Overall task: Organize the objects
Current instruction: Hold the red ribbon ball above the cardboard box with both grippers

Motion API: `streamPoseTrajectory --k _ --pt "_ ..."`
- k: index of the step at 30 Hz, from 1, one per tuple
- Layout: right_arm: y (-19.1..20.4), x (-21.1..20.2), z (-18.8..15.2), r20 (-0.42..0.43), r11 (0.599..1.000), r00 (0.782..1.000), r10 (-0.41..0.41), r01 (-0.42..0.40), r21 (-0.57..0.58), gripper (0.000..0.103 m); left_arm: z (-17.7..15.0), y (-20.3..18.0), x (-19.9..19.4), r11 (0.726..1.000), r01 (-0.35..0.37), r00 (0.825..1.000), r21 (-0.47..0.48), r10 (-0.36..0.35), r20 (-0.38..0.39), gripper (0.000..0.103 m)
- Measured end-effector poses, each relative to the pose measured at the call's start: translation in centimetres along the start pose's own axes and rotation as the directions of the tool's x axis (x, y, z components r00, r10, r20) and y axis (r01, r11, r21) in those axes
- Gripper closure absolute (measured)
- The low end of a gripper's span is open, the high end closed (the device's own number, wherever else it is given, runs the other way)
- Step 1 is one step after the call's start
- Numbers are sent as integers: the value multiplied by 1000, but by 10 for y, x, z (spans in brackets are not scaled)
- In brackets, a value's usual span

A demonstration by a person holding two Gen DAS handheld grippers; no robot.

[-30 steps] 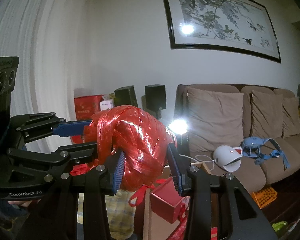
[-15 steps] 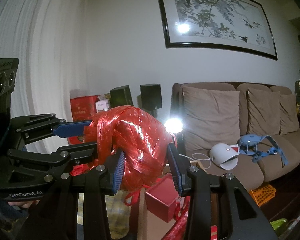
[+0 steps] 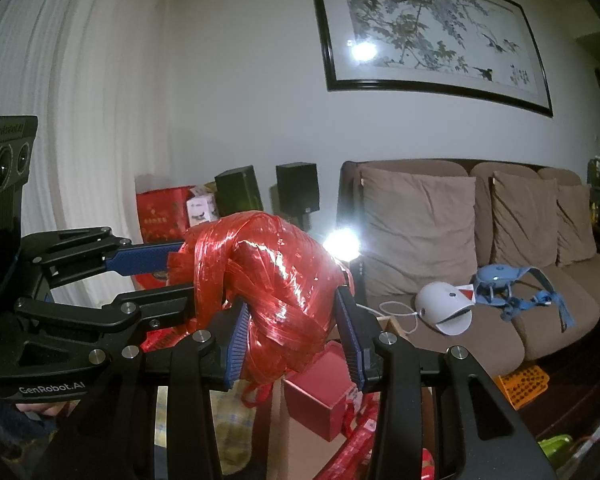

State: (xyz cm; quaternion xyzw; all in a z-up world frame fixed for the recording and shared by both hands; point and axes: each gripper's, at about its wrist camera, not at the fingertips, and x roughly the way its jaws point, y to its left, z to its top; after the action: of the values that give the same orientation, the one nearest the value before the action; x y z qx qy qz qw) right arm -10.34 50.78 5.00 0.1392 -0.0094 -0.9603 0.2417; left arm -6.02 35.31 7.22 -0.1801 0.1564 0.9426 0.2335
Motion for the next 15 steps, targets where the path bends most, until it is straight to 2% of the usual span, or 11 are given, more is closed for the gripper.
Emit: streamPoseTrajectory --k 15 --pt "-12 -2 -2 -11 1000 1000 -21 21 8 62 2 -6 10 1000 24 1000 -2 -24 -3 68"
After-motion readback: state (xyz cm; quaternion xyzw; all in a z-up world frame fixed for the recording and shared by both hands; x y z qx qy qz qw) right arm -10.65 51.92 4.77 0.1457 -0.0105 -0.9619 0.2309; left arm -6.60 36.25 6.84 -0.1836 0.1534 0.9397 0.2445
